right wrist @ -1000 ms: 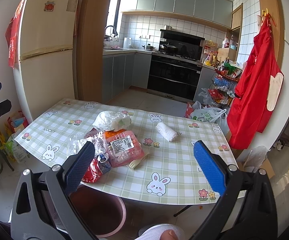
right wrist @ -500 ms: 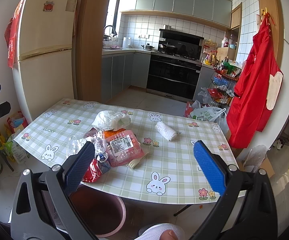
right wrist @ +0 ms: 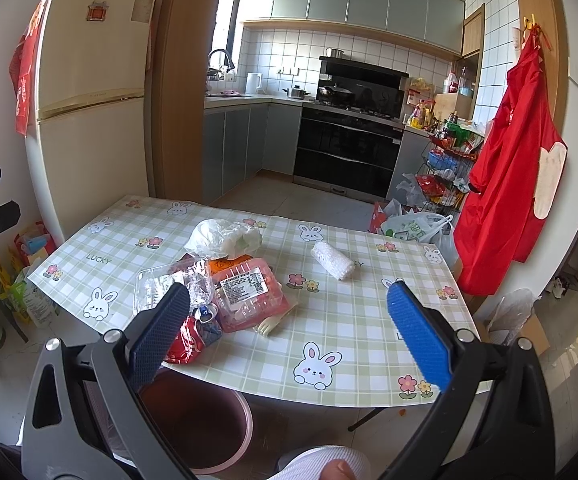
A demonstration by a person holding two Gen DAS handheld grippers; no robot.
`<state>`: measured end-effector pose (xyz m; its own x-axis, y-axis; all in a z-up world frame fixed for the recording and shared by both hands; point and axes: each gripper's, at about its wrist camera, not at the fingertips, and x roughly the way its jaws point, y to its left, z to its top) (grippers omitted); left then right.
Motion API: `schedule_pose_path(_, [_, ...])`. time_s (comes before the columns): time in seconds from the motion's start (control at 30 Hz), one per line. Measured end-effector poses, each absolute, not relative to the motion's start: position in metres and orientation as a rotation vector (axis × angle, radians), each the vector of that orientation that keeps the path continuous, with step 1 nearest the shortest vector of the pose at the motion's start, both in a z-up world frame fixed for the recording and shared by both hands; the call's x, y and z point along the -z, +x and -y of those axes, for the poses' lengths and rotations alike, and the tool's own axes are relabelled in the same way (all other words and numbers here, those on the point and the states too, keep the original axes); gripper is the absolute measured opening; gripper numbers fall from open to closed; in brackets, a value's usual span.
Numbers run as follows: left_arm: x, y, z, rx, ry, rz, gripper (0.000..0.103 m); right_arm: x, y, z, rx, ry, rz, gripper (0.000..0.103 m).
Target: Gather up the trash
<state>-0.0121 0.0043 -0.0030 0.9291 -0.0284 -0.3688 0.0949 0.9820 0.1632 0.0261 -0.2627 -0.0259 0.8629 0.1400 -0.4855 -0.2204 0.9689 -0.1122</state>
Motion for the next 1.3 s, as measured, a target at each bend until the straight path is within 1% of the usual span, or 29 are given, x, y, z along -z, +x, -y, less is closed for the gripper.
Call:
schedule_pose_path(0.53, [0.004,-0.013,-0.005,0.066,0.169,-0.377,0.098,0.032,0.024,0.262,-0.189,-0.165,-0.499,0.097])
schedule_pose_path(0.8, [0.016,-0.012,-0.031,0.228,-0.056,-0.372,0.098,0.053,0.033,0.262,-0.218,-0.114,-0.524,0.097])
schedule_pose_path(0.9, [0.030,-0.006,-0.038,0.164,-0.064,-0.388,0.098,0.071,0.038,0.267,-0.241,-0.049,-0.527,0.098])
schedule_pose_path(1.1, [0.080,0.005,-0.043,0.092,-0.036,-0.432,0.098,0.126,0.054,0.256,-0.303,0.029,-0.595,0.098])
schedule_pose_path(1.23, [0.129,0.023,-0.038,0.100,-0.004,-0.581,0.098,0.168,0.067,0.241,-0.325,0.030,-0.713,0.098])
schedule_pose_path(1.3, [0.152,0.027,-0.038,0.080,-0.014,-0.617,0.098,0.187,0.072,0.236,-0.324,0.033,-0.751,0.097])
